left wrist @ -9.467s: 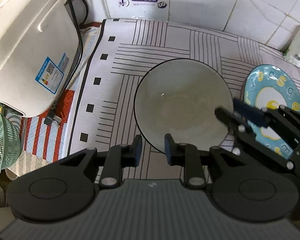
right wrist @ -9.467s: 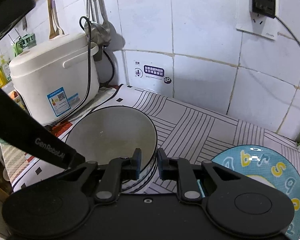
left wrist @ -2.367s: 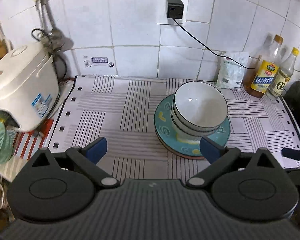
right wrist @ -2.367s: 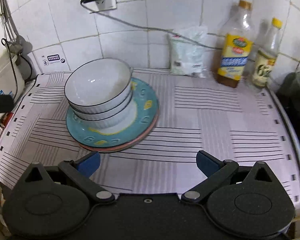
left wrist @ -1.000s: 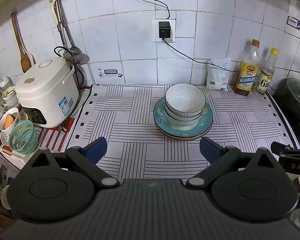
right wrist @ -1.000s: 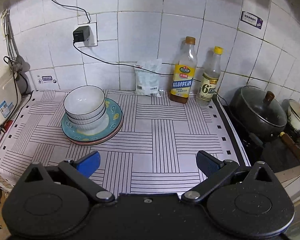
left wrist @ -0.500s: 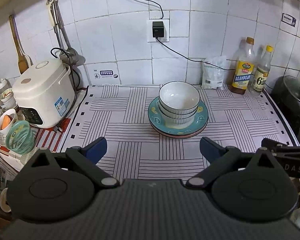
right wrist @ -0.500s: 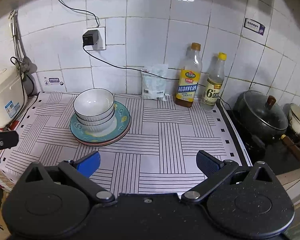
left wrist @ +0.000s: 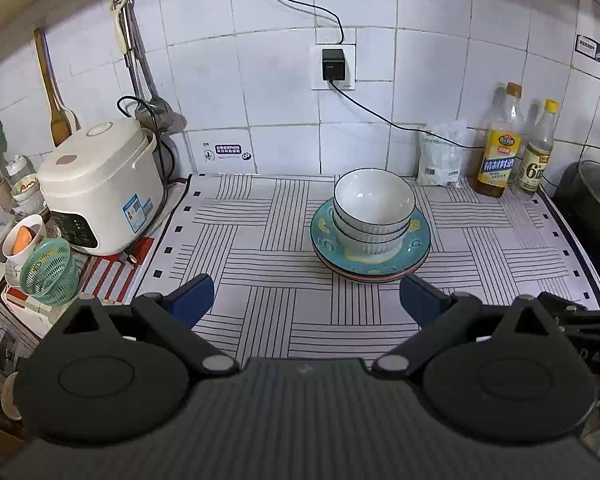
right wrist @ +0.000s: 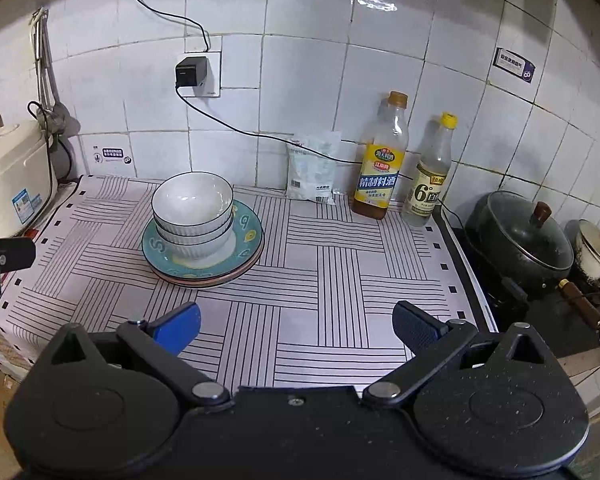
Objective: Organize plates and bowls
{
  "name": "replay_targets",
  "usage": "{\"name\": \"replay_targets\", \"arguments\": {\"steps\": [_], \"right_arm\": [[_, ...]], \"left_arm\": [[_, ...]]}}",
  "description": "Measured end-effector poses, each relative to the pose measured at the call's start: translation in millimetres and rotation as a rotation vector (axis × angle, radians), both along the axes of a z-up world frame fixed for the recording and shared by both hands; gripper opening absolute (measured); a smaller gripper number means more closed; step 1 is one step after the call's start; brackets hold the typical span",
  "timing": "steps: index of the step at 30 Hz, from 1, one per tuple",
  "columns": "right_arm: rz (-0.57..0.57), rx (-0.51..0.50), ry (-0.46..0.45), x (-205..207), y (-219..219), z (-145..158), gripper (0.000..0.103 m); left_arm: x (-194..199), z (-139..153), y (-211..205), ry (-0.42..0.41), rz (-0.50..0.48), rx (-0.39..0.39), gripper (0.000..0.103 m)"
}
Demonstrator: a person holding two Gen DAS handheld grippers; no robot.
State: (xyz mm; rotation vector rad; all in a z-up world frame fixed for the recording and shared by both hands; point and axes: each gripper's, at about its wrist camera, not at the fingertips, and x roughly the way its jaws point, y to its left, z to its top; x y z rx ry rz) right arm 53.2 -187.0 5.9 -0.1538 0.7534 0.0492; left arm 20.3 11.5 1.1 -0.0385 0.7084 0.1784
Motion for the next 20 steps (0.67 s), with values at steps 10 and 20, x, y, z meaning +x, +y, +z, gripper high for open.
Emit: {"name": "replay_targets", "arguments": {"steps": [10, 20], "right_arm": [[-0.01, 0.005, 0.011, 2.2, -3.2, -2.7, 0.103], [-0.021, 0.007, 0.017, 0.5, -10.1, -6.0, 0.103]], "left_arm": [[-0.8, 0.5, -1.7, -0.009, 0.002, -0.013, 0.101], [0.2, 0.7, -4.8, -0.006, -0.006, -0.009, 0.101]]}}
